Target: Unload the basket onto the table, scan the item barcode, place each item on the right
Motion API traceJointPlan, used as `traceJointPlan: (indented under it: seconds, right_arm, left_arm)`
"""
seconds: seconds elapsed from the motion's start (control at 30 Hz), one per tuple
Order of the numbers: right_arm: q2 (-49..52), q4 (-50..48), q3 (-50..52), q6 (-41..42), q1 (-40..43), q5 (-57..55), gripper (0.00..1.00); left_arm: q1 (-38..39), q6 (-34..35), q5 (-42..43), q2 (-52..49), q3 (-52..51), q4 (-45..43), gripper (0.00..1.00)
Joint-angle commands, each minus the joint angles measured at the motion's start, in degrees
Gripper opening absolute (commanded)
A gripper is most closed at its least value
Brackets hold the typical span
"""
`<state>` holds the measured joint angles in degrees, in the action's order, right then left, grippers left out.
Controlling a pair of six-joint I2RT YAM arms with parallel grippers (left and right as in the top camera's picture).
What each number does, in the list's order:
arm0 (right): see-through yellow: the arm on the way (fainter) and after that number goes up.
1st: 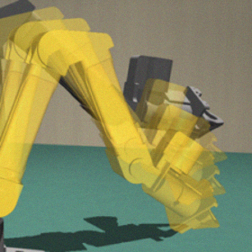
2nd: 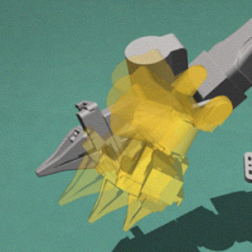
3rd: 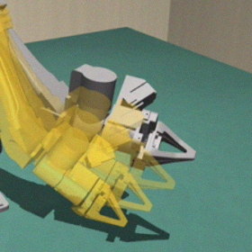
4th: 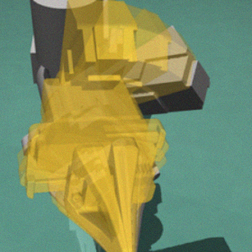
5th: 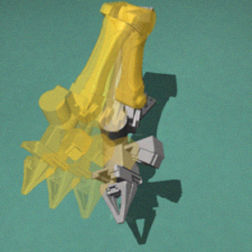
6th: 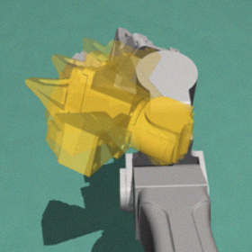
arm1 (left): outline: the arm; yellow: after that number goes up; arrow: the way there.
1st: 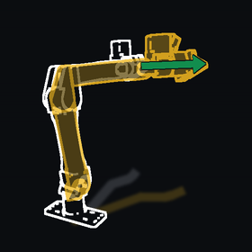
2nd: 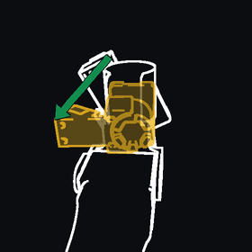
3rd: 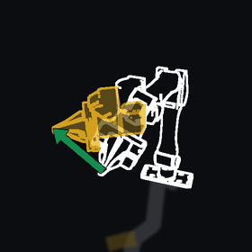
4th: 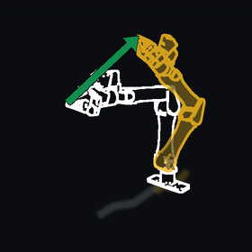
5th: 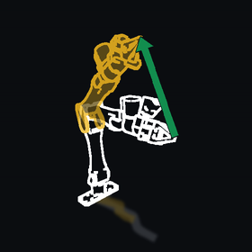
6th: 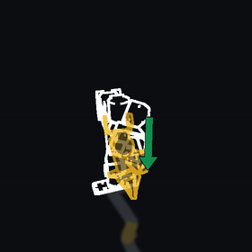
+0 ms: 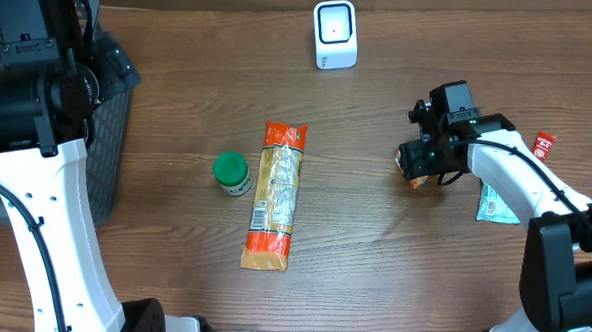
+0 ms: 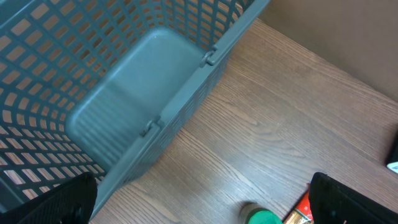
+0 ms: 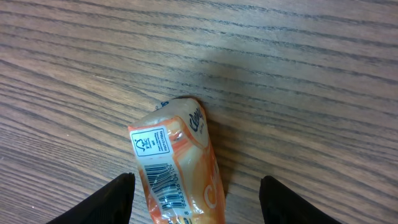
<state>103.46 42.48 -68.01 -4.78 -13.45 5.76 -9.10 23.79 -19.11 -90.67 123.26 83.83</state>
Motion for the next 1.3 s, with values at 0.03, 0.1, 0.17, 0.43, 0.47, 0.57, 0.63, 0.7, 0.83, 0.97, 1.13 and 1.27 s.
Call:
traceJointPlan:
  seconds: [0.03,0.1,0.17,0.43,0.47,0.57,0.63,0.7,0.83,0.97,1.13,1.27]
  right_arm:
    - [-0.48,-1.42,1.73,-0.24,-1.49,0.42,0.66]
    - [-0.48,-2.43,2.6,-0.26,-1.92,-0.42,0.62]
    - [-0.48,-2.6,2.93,-0.22,-2.03,-3.41,0.51]
    - [-0.48,-2.86,2.91,0.07,-2.08,-4.79,0.27]
    - [-0.48,-2.91,2.91,0.04,-2.08,-4.26,0.27]
    - [-0.48,-3.19,2.91,0.04,-2.1,-2.47,0.42]
    - [-0.48,-3.23,2.91,0.04,-2.1,-2.45,0.44]
    - [-0.48,-3.23,2.91,0.04,-2.08,-2.45,0.33]
    - [-0.48,-3.23,2.91,0.04,-2.08,-2.45,0.33]
    - [-0.48,-3.26,2.91,0.04,-2.1,-2.43,0.66]
    - [-0.48,-3.41,2.45,0.26,-2.1,-2.49,0.71]
    - [-1.49,-1.64,-1.64,2.75,-2.21,-4.17,0.8]
  left_arm:
    - [-0.24,-0.5,-0.72,-0.39,0.61,-0.04,1.0]
    - [-0.24,-0.52,-0.72,-0.39,0.61,-0.04,1.0]
    - [-0.24,-0.5,-0.72,-0.39,0.61,-0.04,0.99]
    - [-0.24,-0.5,-0.72,-0.39,0.61,-0.04,0.99]
    - [-0.24,-0.5,-0.72,-0.39,0.61,-0.04,1.0]
    - [-0.24,-0.5,-0.72,-0.39,0.61,-0.04,1.0]
    - [-0.24,-0.5,-0.72,-0.39,0.61,-0.04,1.0]
    - [-0.24,-0.5,-0.74,-0.39,0.61,-0.02,0.99]
    - [-0.24,-0.5,-0.72,-0.39,0.61,-0.04,1.0]
    - [-0.24,-0.52,-0.72,-0.39,0.61,-0.02,1.0]
    - [-0.24,-0.5,-0.72,-0.39,0.61,-0.04,1.0]
    - [-0.24,-0.5,-0.72,-0.39,0.61,-0.04,1.0]
